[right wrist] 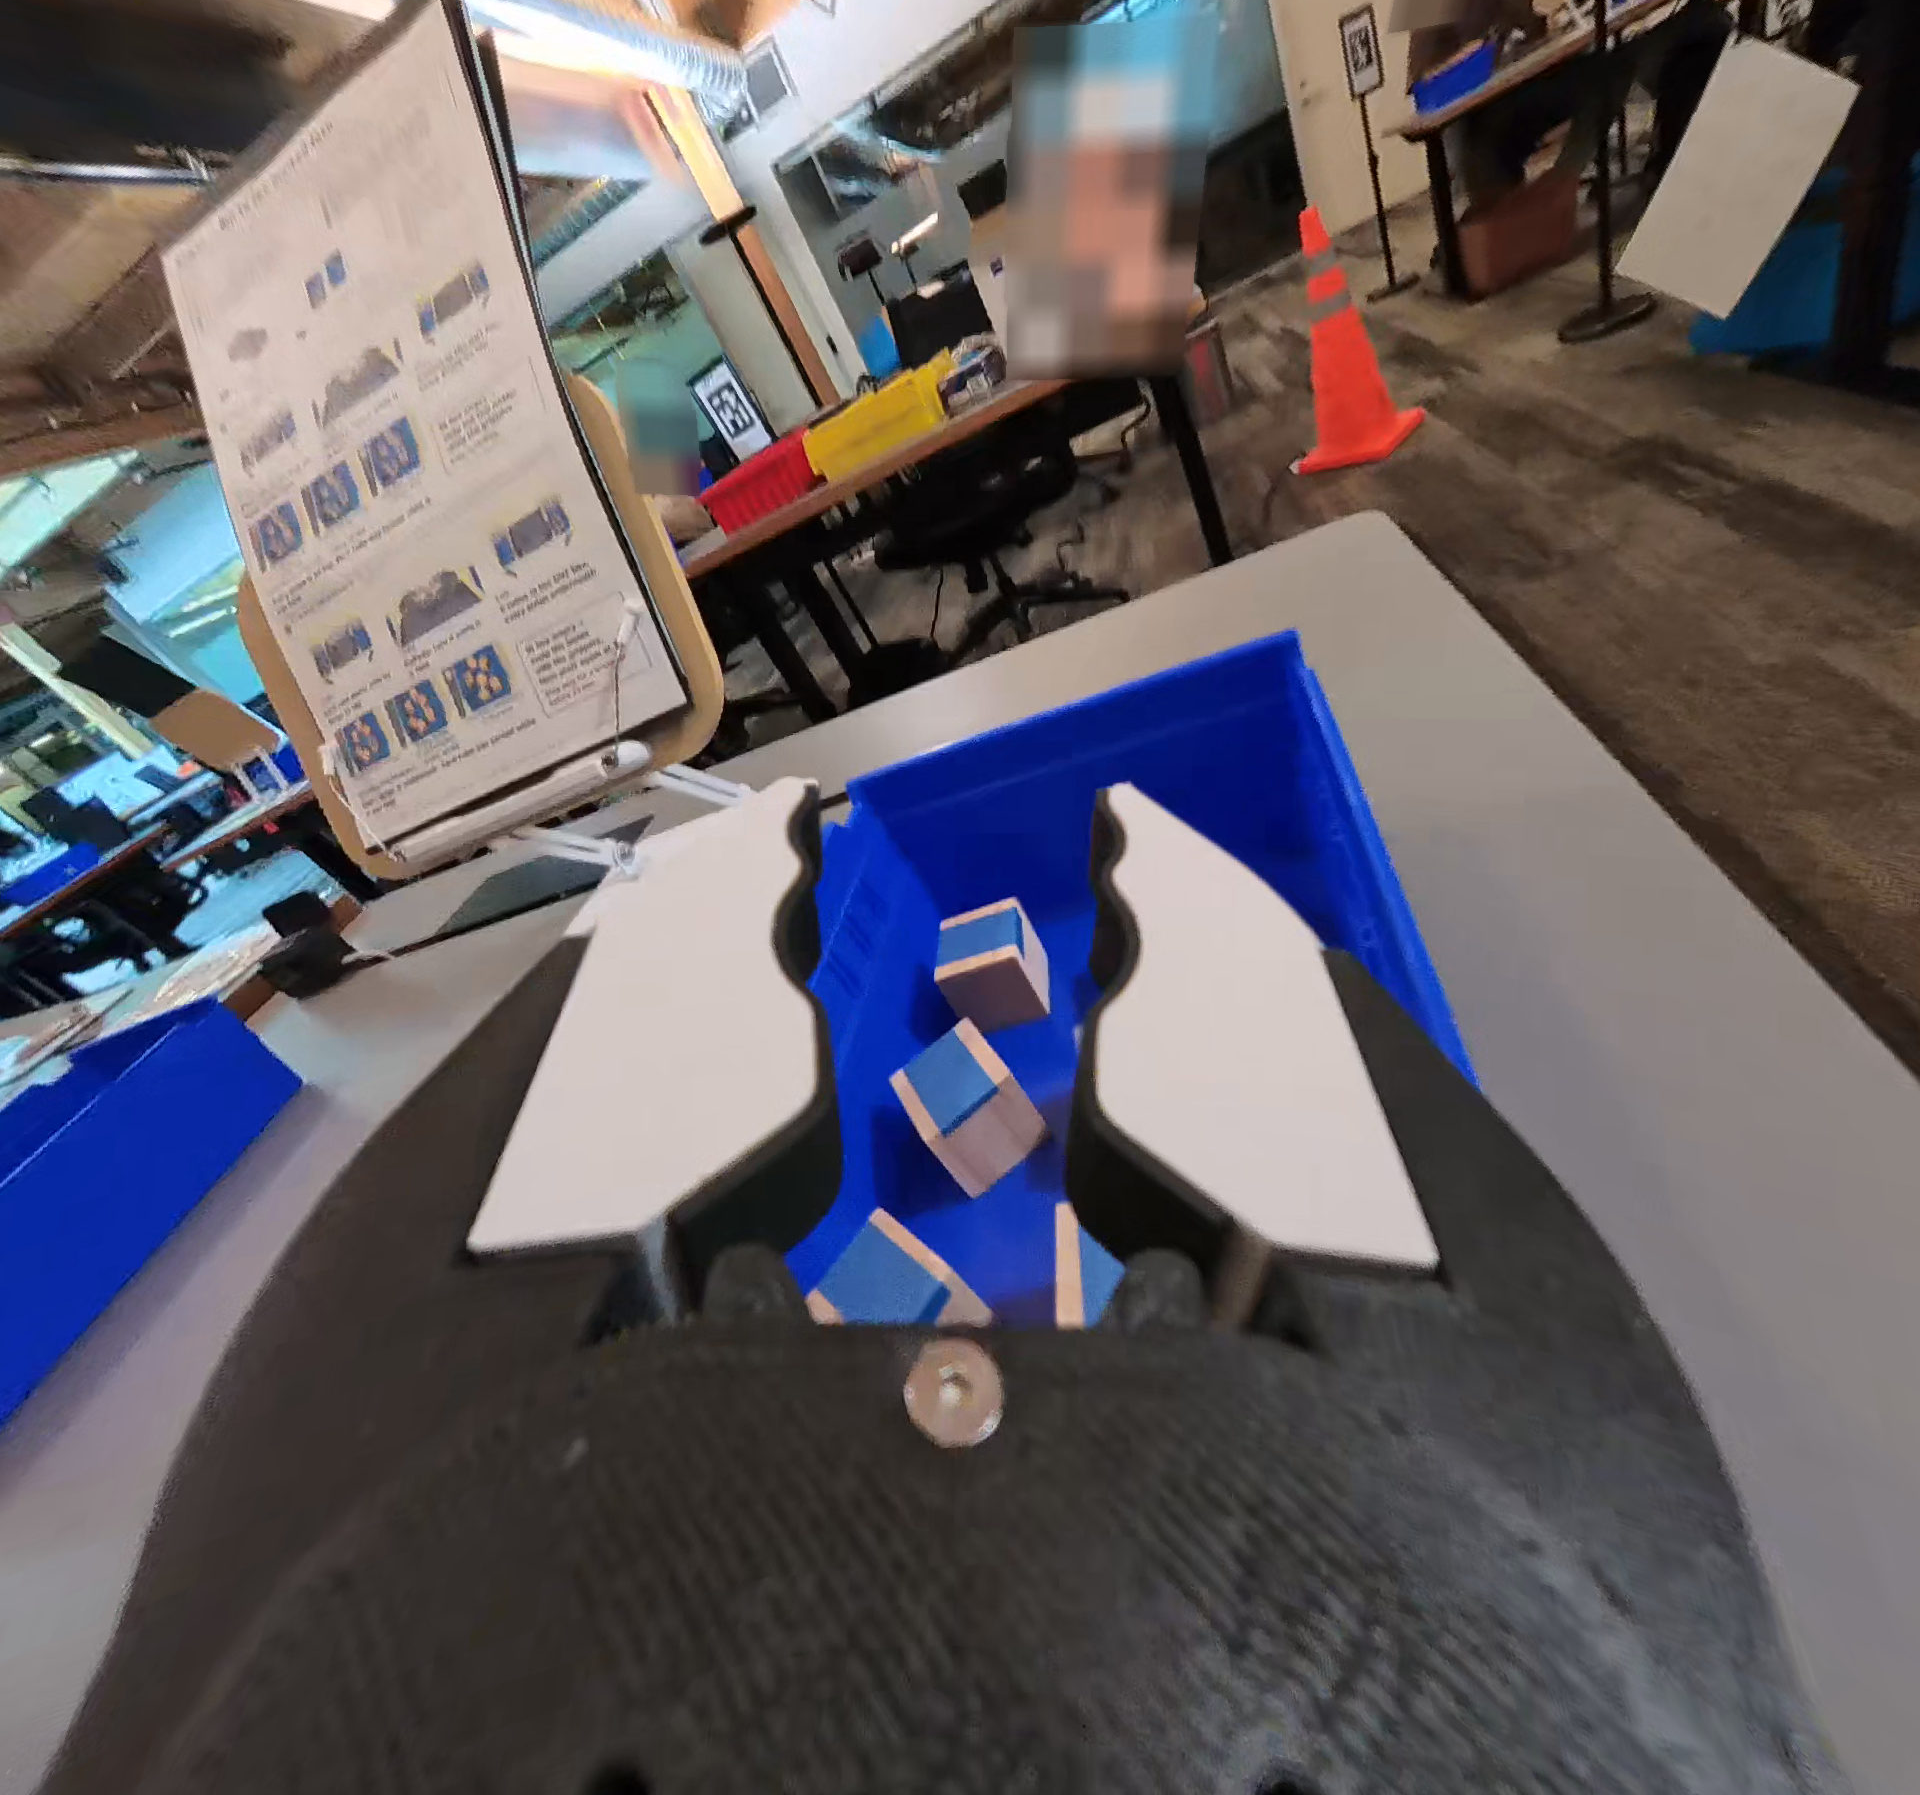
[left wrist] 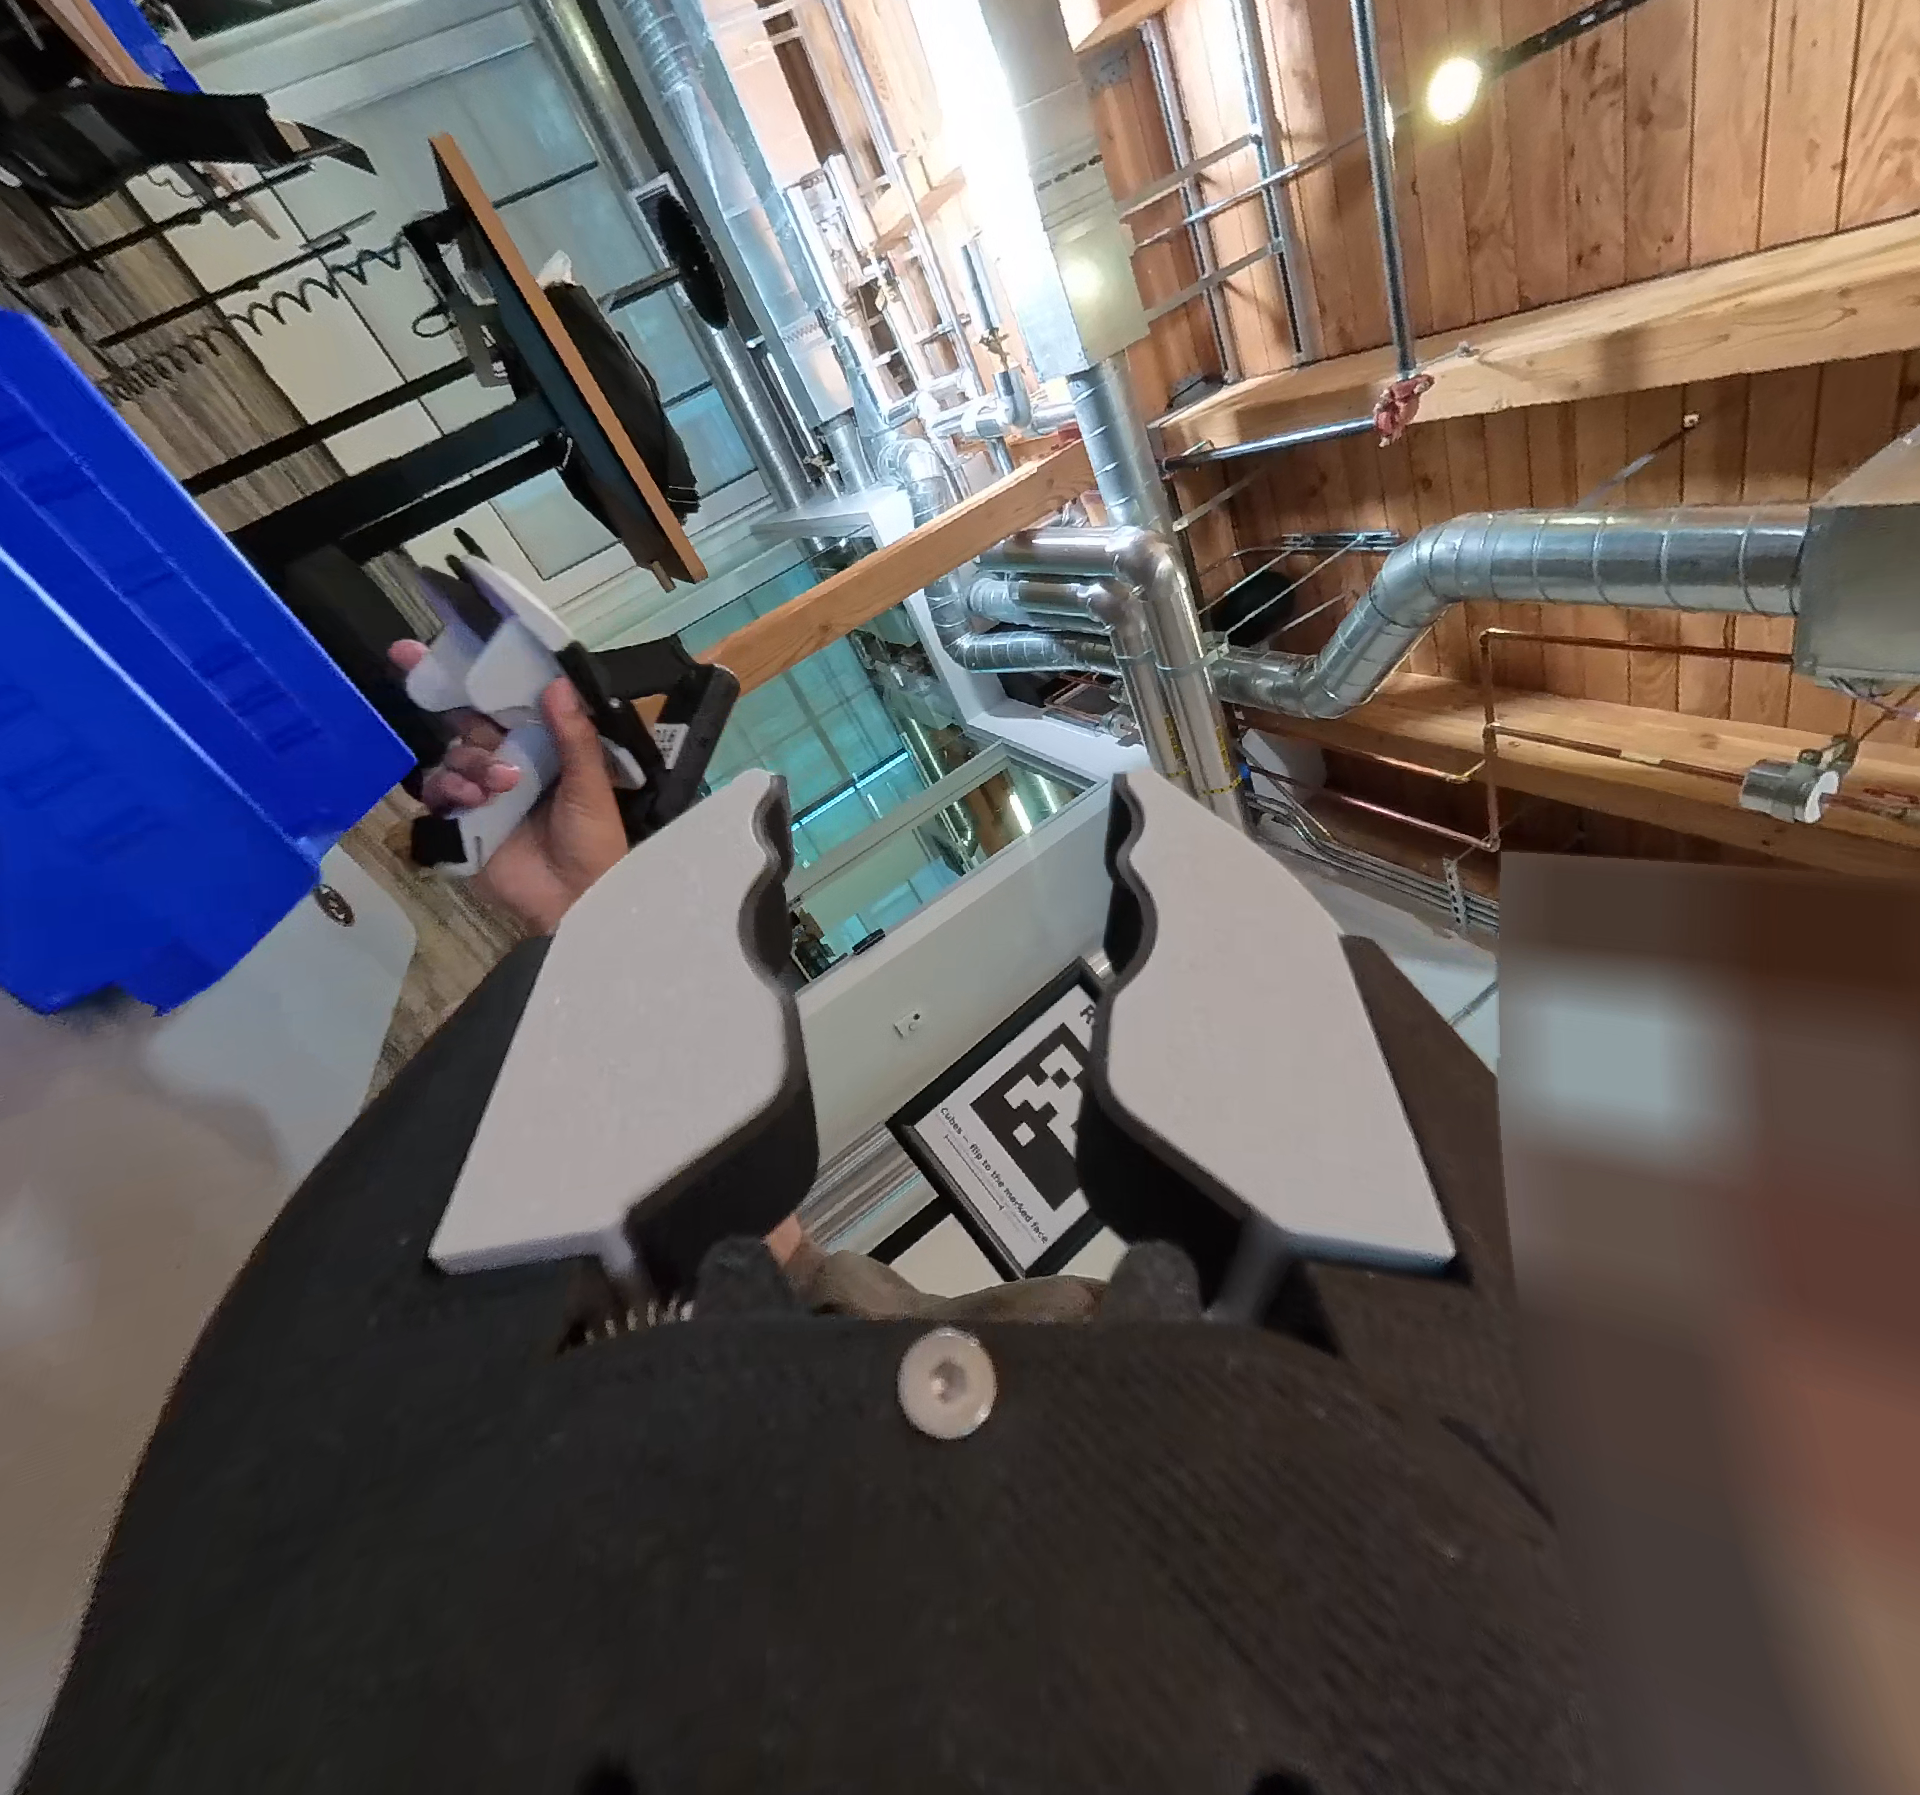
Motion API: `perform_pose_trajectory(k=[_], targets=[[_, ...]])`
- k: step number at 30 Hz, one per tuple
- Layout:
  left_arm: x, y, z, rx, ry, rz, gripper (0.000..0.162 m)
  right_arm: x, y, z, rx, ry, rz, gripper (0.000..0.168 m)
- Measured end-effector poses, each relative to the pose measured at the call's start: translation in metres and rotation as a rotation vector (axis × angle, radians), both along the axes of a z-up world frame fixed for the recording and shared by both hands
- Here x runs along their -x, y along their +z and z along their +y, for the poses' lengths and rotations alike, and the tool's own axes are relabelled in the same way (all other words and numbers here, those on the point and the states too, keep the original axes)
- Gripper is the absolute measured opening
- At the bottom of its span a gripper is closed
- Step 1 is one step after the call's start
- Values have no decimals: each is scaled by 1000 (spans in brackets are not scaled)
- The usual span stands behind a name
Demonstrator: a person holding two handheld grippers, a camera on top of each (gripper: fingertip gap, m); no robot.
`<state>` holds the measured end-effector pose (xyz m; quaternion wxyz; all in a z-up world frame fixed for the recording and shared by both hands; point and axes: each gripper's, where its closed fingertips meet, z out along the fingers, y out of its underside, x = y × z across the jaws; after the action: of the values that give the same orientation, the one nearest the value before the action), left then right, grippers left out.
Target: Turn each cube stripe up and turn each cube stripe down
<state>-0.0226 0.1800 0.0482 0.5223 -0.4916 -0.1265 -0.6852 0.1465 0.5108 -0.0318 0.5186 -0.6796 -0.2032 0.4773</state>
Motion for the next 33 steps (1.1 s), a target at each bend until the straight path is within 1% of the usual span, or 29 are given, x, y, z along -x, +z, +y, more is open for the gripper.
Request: perform_pose_trajectory(k=[3,5,6,7,8,10,11,12,14,15,17,19,21,22,24,25,26,28,29,30,31,33], targets=[[11,-11,4,4,29,20,52,-7,7,2,-59,-51,-6,51],[15,-21,5,-34,37,93,38,-8,13,2,-116,-97,-19,49],[19,-32,9,-35,56,157,31,-8,16,1,-141,-120,-24,45],[24,-47,15,-17,90,230,31,-6,19,-1,-166,-136,-33,40],[34,-66,21,24,149,305,26,-3,20,-4,-194,-147,-46,34],[58,-97,26,73,310,415,2,5,21,-13,-261,-159,-86,12],[72,-106,26,93,388,432,0,9,19,-18,-296,-168,-116,4],[84,-109,24,102,452,418,0,13,15,-22,-335,-178,-149,0],[107,-103,18,88,544,382,0,24,6,-29,-414,-181,-217,0],[116,-102,16,89,579,399,1,30,1,-33,-450,-171,-252,0],[134,-116,14,165,613,492,1,42,-5,-38,-483,-163,-264,1],[148,-127,11,226,636,562,0,47,-2,-46,-467,-162,-200,0],[164,-125,7,241,716,589,0,49,3,-53,-436,-155,-125,0],[171,-125,6,255,763,639,0,48,6,-57,-428,-160,-95,0],[184,-136,5,337,839,840,0,39,9,-62,-402,-196,-30,0],[194,-143,2,412,891,946,0,34,9,-66,-369,-201,12,0],[205,-145,-6,484,977,1031,0,29,5,-68,-308,-201,47,0],[216,-133,-28,518,1179,1107,0,22,-9,-69,-131,-177,86,0],[215,-127,-39,514,1257,1125,0,19,-14,-69,-69,-155,96,0],[215,-124,-51,517,1324,1135,0,14,-16,-67,-46,-153,97,0],[214,-122,-62,525,1382,1124,0,7,-17,-63,-62,-172,83,0],[215,-119,-82,516,1505,1045,8,-12,-21,-53,-129,-248,18,0]])
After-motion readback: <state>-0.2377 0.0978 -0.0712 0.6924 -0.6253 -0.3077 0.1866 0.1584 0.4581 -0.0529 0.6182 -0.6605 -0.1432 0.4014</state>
